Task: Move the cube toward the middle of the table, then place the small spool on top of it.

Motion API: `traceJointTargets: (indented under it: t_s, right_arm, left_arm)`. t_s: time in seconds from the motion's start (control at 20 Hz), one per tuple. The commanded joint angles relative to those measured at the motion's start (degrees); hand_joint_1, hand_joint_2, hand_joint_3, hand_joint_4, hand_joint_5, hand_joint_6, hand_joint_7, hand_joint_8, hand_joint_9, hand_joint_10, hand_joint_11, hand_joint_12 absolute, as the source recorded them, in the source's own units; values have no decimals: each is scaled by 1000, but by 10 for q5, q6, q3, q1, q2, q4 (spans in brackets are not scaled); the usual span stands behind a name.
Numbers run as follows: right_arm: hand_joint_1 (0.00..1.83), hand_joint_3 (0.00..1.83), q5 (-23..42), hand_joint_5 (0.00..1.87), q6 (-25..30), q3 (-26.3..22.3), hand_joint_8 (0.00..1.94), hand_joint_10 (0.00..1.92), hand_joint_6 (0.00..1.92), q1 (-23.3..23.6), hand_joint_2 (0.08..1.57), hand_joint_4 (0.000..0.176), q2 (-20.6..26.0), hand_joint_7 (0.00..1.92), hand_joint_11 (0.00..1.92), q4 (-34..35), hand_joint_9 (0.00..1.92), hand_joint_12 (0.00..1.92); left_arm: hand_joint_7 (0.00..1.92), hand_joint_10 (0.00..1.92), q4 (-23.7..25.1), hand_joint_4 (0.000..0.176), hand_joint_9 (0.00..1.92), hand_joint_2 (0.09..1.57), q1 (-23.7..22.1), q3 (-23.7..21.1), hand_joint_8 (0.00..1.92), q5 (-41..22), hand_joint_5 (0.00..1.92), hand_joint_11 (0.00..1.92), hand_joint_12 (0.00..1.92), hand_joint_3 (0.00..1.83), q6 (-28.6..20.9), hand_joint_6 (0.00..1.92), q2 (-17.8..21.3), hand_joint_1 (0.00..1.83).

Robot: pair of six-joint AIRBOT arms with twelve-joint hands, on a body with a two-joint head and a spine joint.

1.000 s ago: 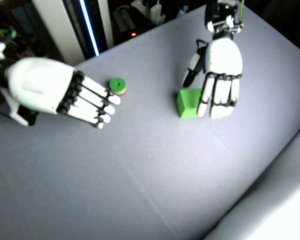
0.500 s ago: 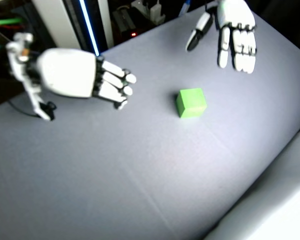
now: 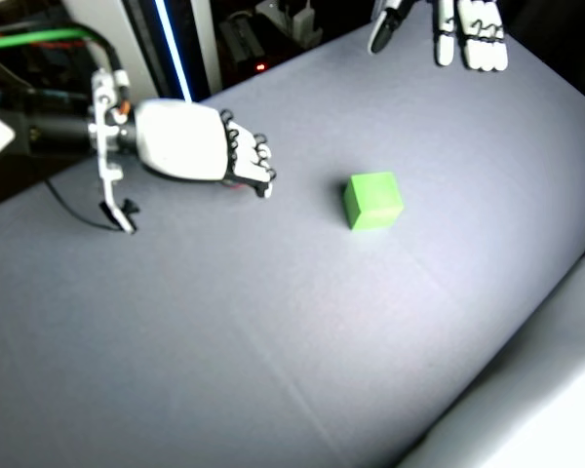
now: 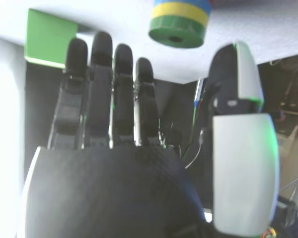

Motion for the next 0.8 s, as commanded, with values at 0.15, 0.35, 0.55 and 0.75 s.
traceJointTargets:
  t_s: [0.15,0.35,0.55,0.75]
  right_arm:
    - [950,4,34,516,3,1,5,15,2,13,1005,0,-6,627,295,9,745,939]
    - [1035,2,30,656,3,2,49,957,0,13,1007,0,-11,817,379,9,581,1418]
    - [1055,0,30,713,3,4,106,1045,4,13,1028,0,-18,825,435,9,530,1370]
    - [1073,0,30,779,3,5,47,739,1,13,983,0,-22,885,510,9,681,1252]
  left_arm:
    - [11,0,-5,159,0,844,0,-1,3,-76,56,11,5,0,1,9,4,708]
    - [0,0,-7,139,0,854,1,-2,0,-77,62,0,0,3,1,7,2,724]
    - [0,0,-7,149,0,855,2,-2,0,-76,56,0,0,3,0,3,3,725]
    - [8,0,-7,130,0,862,2,-2,3,-75,75,17,7,4,0,8,2,745]
